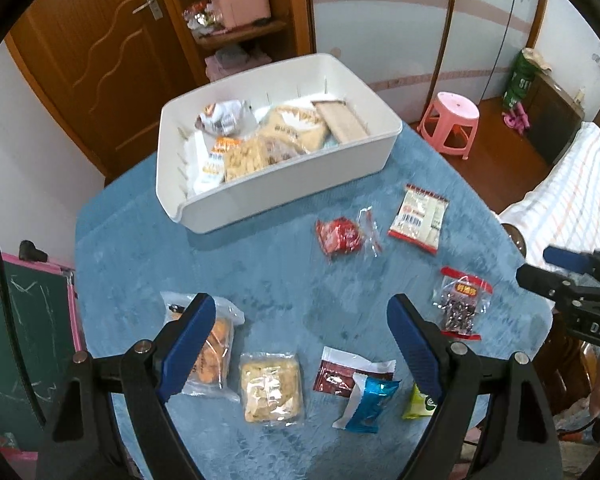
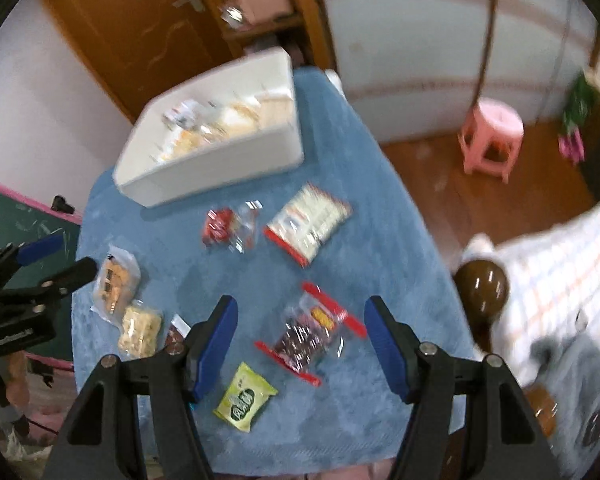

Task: Organize snacks
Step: 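Grasp the red round packet with the left tool while the right tool grasps the dark-snack bag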

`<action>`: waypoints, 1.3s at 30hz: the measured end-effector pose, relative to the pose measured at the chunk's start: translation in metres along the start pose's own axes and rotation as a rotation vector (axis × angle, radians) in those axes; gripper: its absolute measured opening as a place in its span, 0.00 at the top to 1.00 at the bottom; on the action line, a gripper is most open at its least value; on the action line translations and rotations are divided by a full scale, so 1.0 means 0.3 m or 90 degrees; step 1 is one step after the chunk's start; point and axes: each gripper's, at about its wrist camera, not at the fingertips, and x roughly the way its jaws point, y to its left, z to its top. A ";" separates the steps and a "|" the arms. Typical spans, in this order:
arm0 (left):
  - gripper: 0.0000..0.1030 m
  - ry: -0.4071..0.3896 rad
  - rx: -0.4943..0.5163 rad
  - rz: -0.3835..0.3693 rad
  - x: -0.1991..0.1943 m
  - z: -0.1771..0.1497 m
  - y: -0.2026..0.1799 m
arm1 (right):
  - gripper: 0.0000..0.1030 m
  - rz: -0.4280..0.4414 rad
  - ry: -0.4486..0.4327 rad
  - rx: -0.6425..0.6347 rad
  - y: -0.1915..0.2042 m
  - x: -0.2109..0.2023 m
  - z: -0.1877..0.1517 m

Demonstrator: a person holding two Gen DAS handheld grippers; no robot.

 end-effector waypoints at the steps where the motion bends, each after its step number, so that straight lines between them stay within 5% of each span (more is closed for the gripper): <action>1: 0.16 0.004 -0.001 -0.001 0.008 0.003 0.000 | 0.36 0.003 0.019 0.018 -0.019 0.030 -0.007; 8: 0.16 0.039 0.024 -0.004 0.122 0.031 -0.010 | 0.36 0.003 0.112 0.148 -0.117 0.182 -0.058; 16: 0.16 0.072 0.168 0.001 0.293 0.126 -0.088 | 0.35 0.025 0.170 0.214 -0.108 0.302 -0.077; 21: 0.16 0.081 0.297 0.017 0.383 0.168 -0.168 | 0.35 -0.003 0.194 0.205 -0.079 0.369 -0.072; 27: 0.16 0.105 0.342 0.015 0.464 0.207 -0.210 | 0.23 -0.070 0.214 0.103 0.008 0.419 -0.070; 32: 0.16 0.133 0.351 0.001 0.527 0.222 -0.223 | 0.38 -0.090 0.221 0.016 0.058 0.404 -0.090; 39: 0.16 0.160 0.375 0.005 0.611 0.231 -0.254 | 0.40 -0.108 0.172 0.035 -0.022 0.332 -0.032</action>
